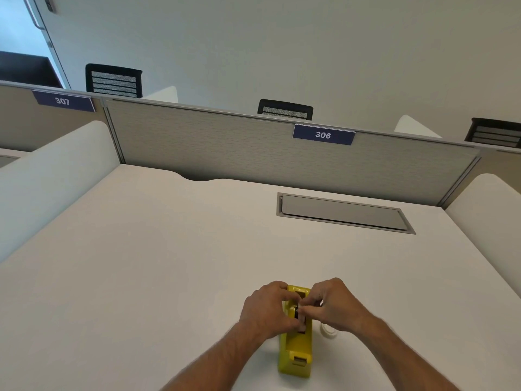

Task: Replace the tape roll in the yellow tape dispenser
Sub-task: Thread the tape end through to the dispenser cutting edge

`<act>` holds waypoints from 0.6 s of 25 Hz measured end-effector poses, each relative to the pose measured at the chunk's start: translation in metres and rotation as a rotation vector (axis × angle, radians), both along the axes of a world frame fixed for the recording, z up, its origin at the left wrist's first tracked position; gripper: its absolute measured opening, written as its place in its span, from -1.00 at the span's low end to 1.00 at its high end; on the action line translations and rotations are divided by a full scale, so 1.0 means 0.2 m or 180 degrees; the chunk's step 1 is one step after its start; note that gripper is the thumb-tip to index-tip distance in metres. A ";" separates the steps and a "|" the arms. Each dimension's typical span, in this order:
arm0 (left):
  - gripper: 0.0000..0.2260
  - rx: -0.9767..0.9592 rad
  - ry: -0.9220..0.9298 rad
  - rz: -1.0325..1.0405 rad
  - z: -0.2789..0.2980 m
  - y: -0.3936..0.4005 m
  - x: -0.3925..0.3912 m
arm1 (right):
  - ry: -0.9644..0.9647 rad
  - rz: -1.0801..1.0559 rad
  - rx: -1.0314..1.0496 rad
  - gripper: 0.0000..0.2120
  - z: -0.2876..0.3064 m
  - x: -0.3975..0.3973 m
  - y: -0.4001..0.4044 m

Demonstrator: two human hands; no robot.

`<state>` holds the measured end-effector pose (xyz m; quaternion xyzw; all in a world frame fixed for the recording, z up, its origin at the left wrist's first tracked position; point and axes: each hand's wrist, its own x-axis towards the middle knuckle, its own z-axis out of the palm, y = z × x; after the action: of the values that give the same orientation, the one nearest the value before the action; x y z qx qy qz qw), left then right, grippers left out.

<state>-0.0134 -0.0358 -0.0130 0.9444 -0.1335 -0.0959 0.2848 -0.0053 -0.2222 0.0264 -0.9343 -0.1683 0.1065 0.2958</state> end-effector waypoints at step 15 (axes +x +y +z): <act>-0.39 0.0058 0.0007 -0.0038 0.01 0.00 0.00 | 0.0288 -0.0009 -0.0175 -0.88 0.03 0.06 0.01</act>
<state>-0.0133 -0.0357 -0.0106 0.9460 -0.1379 -0.0998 0.2758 0.0061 -0.2206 0.0317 -0.9365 -0.1505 0.1528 0.2775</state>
